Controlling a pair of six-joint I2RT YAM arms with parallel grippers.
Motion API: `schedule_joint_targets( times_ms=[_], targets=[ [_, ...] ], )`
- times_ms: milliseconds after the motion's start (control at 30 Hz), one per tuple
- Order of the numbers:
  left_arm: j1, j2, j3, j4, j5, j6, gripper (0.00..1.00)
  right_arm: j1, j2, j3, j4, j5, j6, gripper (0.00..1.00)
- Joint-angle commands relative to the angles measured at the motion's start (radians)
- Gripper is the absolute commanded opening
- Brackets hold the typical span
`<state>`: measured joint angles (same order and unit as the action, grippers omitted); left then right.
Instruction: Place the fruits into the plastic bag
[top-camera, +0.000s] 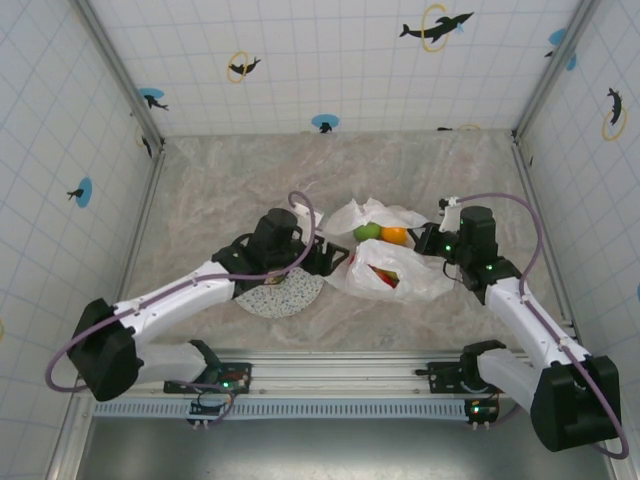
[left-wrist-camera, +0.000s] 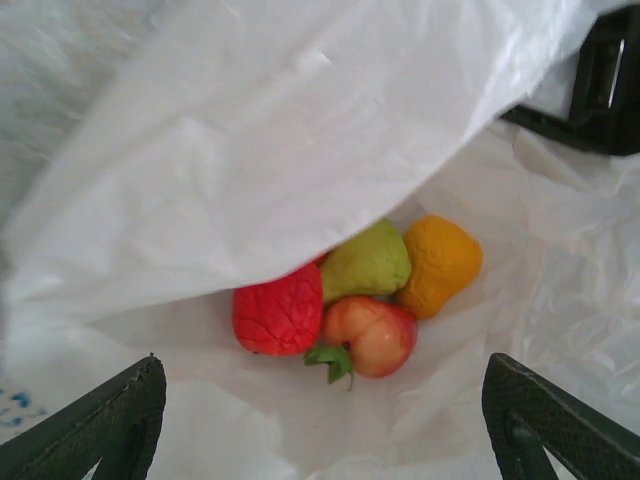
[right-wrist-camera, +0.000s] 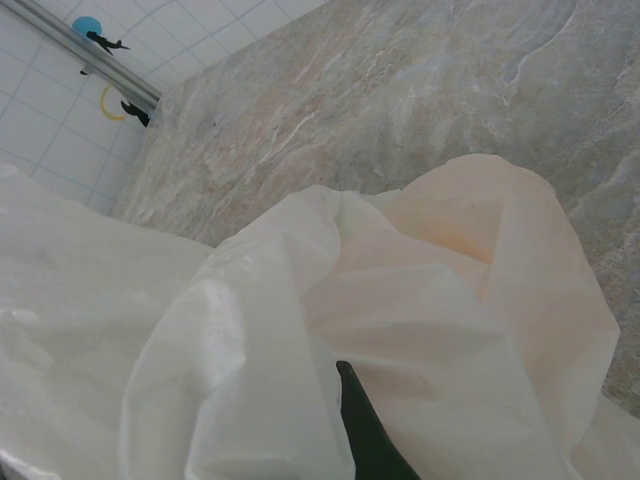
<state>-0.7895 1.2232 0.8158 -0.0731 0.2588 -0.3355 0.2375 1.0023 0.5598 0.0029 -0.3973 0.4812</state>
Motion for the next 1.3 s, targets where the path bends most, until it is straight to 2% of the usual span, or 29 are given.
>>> schedule_joint_targets(
  times_ms=[0, 67, 200, 300, 400, 567, 867, 1033, 1267],
  targets=[
    [0.059, -0.083, -0.041, -0.078, 0.016, 0.022, 0.84, 0.003, 0.0, 0.022, 0.012, 0.003, -0.005, 0.0],
    [0.099, -0.14, -0.066, -0.126, -0.008, 0.017, 0.84, 0.003, -0.004, 0.018, 0.014, 0.005, -0.005, 0.0],
    [0.213, -0.243, -0.131, -0.234, -0.134, -0.051, 0.84, 0.001, -0.001, 0.026, 0.008, 0.005, -0.017, 0.0],
    [0.326, -0.271, -0.183, -0.302, -0.183, -0.132, 0.85, 0.0, 0.016, 0.026, 0.03, 0.002, -0.013, 0.0],
    [0.392, -0.26, -0.238, -0.323, -0.203, -0.189, 0.87, 0.003, 0.04, 0.019, 0.066, -0.011, 0.008, 0.0],
    [0.386, -0.173, -0.295, -0.25, -0.075, -0.224, 0.89, 0.014, 0.062, 0.014, 0.066, -0.017, 0.013, 0.0],
    [0.309, -0.033, -0.291, -0.136, -0.037, -0.229, 0.9, 0.013, 0.041, 0.013, 0.055, 0.0, -0.002, 0.0],
    [0.284, 0.034, -0.254, -0.118, -0.048, -0.207, 0.89, 0.013, 0.042, 0.009, 0.054, -0.001, -0.001, 0.0],
    [0.218, 0.124, -0.18, -0.161, -0.193, -0.163, 0.87, 0.013, 0.03, 0.011, 0.038, 0.005, -0.011, 0.0]
  ],
)
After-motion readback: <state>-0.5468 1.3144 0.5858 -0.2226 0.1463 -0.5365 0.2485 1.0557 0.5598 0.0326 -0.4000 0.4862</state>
